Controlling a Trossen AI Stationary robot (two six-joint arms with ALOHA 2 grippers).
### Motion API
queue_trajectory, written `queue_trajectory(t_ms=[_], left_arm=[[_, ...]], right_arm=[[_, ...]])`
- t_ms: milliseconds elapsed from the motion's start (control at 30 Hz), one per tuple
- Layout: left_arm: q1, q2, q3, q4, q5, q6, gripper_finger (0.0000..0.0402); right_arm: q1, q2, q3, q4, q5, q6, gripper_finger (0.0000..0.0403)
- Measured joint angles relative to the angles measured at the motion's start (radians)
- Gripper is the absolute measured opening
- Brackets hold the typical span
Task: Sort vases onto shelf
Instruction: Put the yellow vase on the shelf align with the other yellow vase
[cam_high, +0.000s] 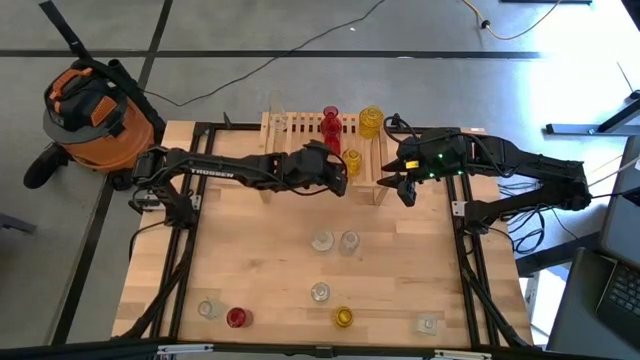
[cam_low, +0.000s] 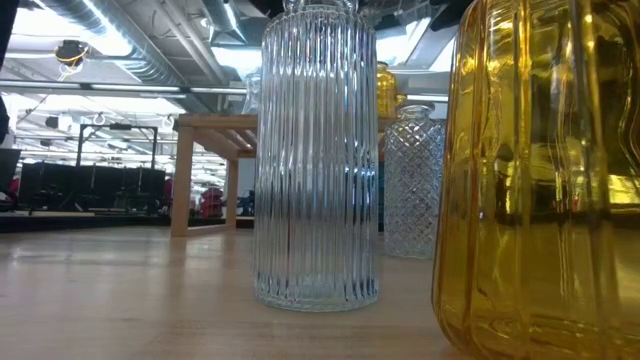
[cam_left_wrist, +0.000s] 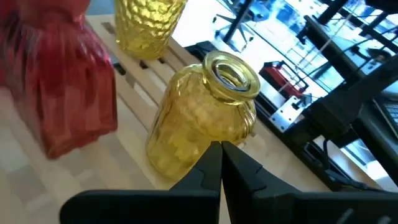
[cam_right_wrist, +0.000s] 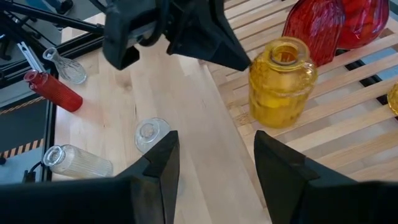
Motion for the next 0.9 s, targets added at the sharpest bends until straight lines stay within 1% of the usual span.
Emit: queue_trajectory(t_ms=[100,167,233,333,400,467,500,600,633,667,800,900], left_arm=[[0.009,0.000,0.000,0.009,0.008,0.027,0.0000],[0.006,0.000,0.000,-0.004,-0.044,0.022,0.0000],[-0.003,0.000,0.000,-0.038,-0.115,-0.031,0.0000],[-0.008,0.001,0.000,-0.063,-0.138,-0.068,0.0000],[-0.010,0.017,0.000,-0.048,-0.145,-0.069,0.0000],[-0.013,0.038,-0.002,-0.024,-0.143,-0.069,0.0000],[-0.011,0.053,-0.003,0.016,-0.133,-0.068,0.0000],[0.002,0.088,-0.002,0.153,0.015,-0.028,0.0000],[0.003,0.097,-0.002,0.172,0.036,-0.022,0.0000],[0.000,0.100,-0.002,0.174,0.032,-0.020,0.0000],[-0.030,0.083,-0.002,0.110,-0.067,-0.019,0.0000],[-0.046,0.049,-0.001,0.056,-0.088,-0.016,0.0000]], right_arm=[[0.000,0.000,0.000,0.000,0.000,0.000,0.0161],[0.000,0.000,0.000,0.000,0.000,0.000,0.0161],[0.000,0.000,0.000,0.000,0.000,0.005,0.0161],[0.001,0.000,0.000,0.000,-0.007,0.023,0.0161],[0.001,0.000,0.000,0.000,-0.018,0.024,0.0161],[0.001,0.000,0.000,0.000,-0.018,0.025,0.0161],[0.001,0.000,0.000,0.000,-0.018,0.025,0.0161],[0.001,0.000,0.000,0.000,-0.018,0.026,0.0161],[0.001,0.000,0.000,0.000,-0.018,0.026,0.0161],[0.001,0.000,0.000,0.000,-0.018,0.026,0.0161],[0.001,0.000,0.000,-0.002,-0.018,0.032,0.0161],[0.000,0.000,0.000,-0.019,-0.004,0.038,0.0161]])
